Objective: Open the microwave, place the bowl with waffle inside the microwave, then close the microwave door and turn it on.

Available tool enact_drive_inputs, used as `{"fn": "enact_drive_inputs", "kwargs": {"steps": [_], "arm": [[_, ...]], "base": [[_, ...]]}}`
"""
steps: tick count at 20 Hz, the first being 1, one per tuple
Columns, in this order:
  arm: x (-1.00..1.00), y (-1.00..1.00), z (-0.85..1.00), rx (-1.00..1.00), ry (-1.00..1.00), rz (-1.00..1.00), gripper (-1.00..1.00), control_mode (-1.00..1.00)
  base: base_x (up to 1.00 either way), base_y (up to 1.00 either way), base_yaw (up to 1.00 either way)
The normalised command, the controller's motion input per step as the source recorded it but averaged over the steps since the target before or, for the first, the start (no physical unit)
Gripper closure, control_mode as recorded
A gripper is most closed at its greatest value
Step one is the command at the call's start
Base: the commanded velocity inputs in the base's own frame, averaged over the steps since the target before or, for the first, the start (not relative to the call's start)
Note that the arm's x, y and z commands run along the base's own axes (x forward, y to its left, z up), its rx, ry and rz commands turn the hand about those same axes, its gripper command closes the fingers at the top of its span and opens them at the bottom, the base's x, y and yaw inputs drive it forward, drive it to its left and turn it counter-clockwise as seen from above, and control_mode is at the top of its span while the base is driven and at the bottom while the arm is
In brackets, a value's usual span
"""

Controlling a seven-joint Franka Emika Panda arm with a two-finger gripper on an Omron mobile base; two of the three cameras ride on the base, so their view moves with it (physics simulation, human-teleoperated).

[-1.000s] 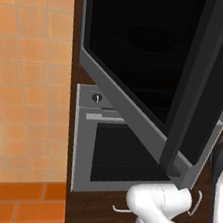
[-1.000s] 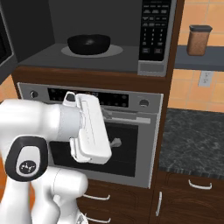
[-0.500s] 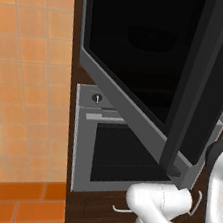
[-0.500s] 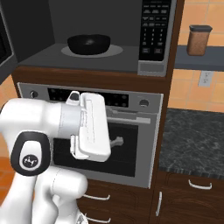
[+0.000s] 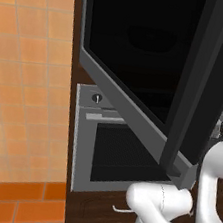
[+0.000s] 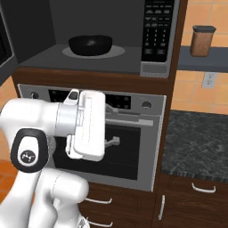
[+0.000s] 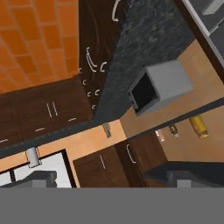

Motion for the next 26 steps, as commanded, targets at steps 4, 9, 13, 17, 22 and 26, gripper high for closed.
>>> {"fn": "enact_drive_inputs", "kwargs": {"steps": [4, 9, 13, 17, 22, 26], "arm": [[0.0, 0.0, -0.32, -0.15, -0.16, -0.06, -1.0, -1.0], [0.0, 0.0, -0.27, -0.14, -0.15, -0.06, -1.0, -1.0], [0.0, 0.0, -0.23, -0.14, -0.14, -0.05, -1.0, -1.0], [0.0, 0.0, -0.22, -0.14, -0.15, -0.05, -1.0, -1.0], [0.0, 0.0, -0.21, -0.14, -0.17, -0.05, -1.0, -1.0], [0.0, 0.0, -0.16, -0.15, -0.2, -0.03, -1.0, -1.0]], "base": [[0.0, 0.0, 0.0], [0.0, 0.0, 0.0], [0.0, 0.0, 0.0], [0.0, 0.0, 0.0], [0.0, 0.0, 0.0], [0.0, 0.0, 0.0]]}}
